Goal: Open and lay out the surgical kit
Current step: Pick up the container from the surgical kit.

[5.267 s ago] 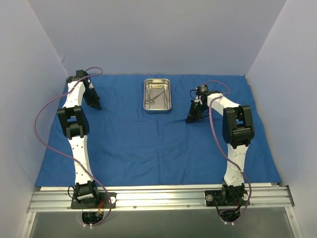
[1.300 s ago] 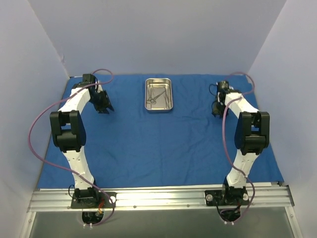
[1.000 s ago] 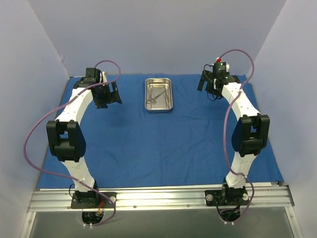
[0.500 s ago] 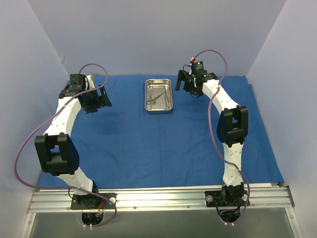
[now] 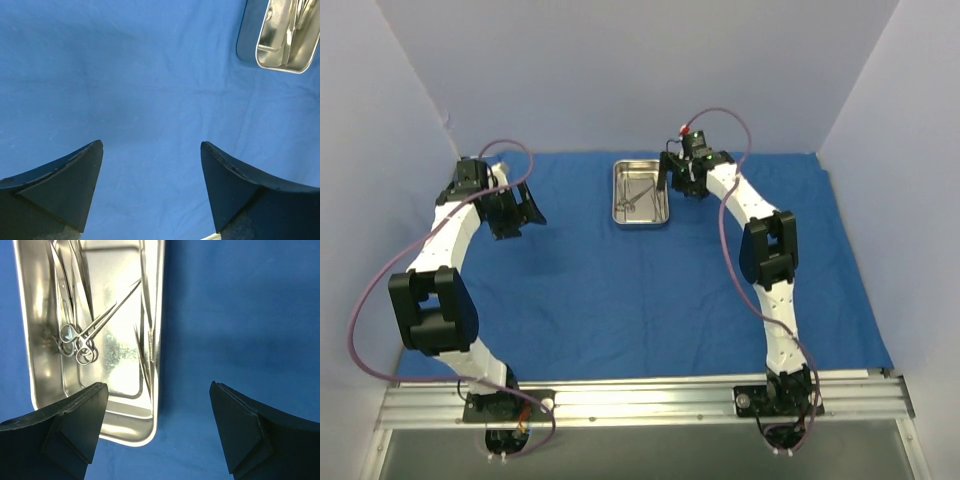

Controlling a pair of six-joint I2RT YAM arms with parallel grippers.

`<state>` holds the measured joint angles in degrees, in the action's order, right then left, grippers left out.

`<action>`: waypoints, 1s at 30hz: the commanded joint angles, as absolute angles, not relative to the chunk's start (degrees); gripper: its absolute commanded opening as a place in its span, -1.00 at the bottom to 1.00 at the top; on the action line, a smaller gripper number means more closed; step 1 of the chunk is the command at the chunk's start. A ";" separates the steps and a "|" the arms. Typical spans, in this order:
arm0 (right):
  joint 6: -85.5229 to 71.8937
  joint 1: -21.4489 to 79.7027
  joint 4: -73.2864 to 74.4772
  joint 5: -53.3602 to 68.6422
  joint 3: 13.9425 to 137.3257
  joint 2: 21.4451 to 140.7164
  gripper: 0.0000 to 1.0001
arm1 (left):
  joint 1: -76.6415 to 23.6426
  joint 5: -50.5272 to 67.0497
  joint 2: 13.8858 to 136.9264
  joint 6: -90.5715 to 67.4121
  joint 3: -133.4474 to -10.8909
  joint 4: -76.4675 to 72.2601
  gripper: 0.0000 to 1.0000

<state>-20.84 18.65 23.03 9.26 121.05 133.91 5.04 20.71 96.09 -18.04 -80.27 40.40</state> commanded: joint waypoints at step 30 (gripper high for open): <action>-20.83 20.92 25.84 6.68 128.85 143.88 -0.60 | 5.54 23.29 90.35 -17.84 -76.82 41.84 0.55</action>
<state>-20.71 21.30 24.62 6.55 126.69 144.11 5.04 21.76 91.94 -18.57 -76.07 41.56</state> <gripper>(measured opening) 0.223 0.779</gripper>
